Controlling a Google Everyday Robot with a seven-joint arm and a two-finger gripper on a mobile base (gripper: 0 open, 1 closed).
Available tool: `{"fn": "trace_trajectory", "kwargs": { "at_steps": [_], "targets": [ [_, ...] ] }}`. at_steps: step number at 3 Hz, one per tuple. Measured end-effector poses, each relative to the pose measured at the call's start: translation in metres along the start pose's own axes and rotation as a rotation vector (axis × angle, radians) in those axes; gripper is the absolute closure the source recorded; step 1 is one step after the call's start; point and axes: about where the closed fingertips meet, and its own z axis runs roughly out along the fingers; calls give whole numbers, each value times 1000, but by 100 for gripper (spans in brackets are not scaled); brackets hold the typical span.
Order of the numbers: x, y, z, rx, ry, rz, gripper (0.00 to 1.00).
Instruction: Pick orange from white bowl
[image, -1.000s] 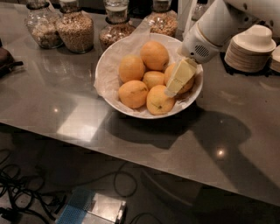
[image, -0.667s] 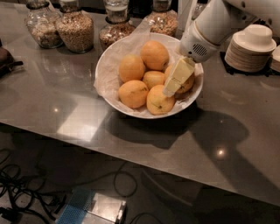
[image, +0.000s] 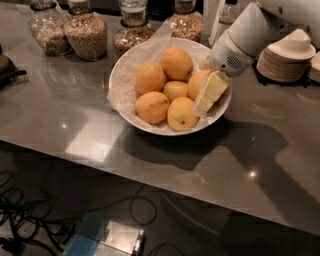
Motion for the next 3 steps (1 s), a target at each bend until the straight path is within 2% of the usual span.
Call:
{"fn": "trace_trajectory", "kwargs": {
  "at_steps": [1, 2, 3],
  "targets": [
    [-1, 1, 2, -7, -1, -9, 0],
    [-1, 1, 2, -7, -1, -9, 19],
    [-1, 1, 2, -7, -1, -9, 42]
  ]
}}
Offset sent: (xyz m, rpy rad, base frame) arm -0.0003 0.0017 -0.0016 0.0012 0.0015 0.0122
